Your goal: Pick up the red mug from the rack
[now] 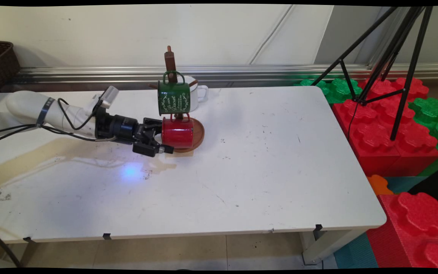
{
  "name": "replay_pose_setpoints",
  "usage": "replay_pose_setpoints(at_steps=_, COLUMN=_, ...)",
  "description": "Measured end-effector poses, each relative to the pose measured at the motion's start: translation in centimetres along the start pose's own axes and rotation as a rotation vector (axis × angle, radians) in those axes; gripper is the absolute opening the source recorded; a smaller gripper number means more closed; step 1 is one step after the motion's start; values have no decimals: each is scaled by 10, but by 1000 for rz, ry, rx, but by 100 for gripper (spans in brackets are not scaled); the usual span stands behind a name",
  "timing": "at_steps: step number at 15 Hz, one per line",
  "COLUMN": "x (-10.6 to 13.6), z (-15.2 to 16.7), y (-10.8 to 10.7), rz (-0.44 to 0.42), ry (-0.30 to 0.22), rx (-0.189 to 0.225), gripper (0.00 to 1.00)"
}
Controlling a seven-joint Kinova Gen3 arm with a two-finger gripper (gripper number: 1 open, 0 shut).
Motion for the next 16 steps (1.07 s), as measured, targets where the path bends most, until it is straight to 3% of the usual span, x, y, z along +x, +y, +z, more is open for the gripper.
replay_pose_setpoints(at_steps=8, x=-1, z=8, y=-1, rz=-1, ry=3, rx=15, gripper=100)
replay_pose_setpoints(at_steps=9, x=-1, z=9, y=-1, rz=-1, ry=4, rx=17, gripper=0)
replay_pose_setpoints(at_steps=16, x=-2, z=9, y=0, rz=-8, ry=2, rx=15, gripper=0)
